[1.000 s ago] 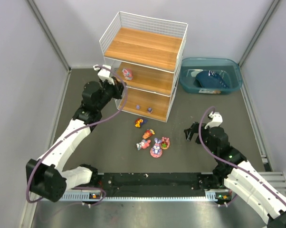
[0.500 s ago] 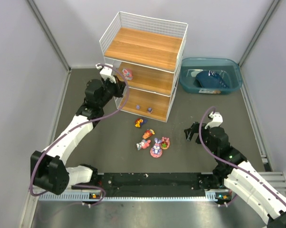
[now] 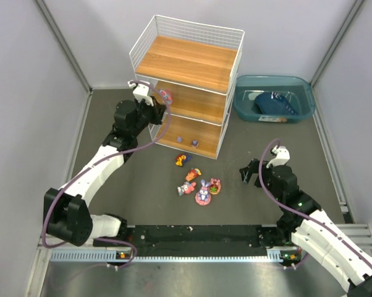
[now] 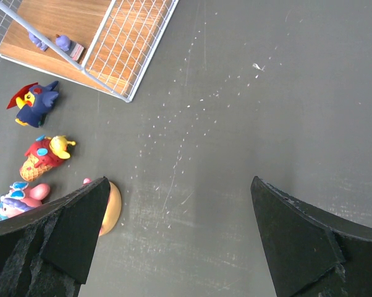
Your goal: Place and organize the plastic toys onto the shelf
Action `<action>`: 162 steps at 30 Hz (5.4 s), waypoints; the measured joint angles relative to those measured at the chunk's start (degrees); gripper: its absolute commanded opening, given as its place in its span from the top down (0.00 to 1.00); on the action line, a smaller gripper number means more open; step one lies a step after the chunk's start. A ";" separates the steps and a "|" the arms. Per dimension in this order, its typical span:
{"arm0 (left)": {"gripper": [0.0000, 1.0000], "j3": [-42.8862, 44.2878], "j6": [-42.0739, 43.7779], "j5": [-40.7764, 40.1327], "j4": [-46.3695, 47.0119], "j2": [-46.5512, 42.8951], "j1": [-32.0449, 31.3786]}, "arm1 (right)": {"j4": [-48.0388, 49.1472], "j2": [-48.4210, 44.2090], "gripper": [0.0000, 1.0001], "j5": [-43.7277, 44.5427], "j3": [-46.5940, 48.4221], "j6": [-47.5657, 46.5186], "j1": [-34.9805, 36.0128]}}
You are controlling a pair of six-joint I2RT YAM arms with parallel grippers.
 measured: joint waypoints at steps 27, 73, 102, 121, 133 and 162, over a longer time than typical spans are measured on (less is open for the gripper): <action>1.00 2.51 0.17 2.60 2.34 4.85 0.07 | -0.02 0.00 0.01 0.17 0.00 0.00 0.00; 0.18 -36.85 -13.94 -23.02 -11.56 -33.07 -37.22 | 0.20 -2.14 0.01 -1.38 -1.11 -0.44 0.00; 0.09 -16.55 21.88 1.62 -25.79 -6.56 -23.52 | -0.26 -6.12 0.01 -1.73 -1.11 -1.11 0.00; 0.12 -8.35 25.66 11.67 -33.07 7.45 -25.09 | -0.33 -6.27 0.01 -1.09 -1.60 -1.11 0.00; 0.21 -8.35 26.34 7.61 -33.97 11.72 -26.91 | -0.28 -6.27 0.01 -1.07 -1.84 -1.11 0.00; 0.78 -7.06 26.80 5.25 -36.89 15.28 -27.63 | -0.31 -6.27 0.01 -0.63 -1.84 -1.11 0.00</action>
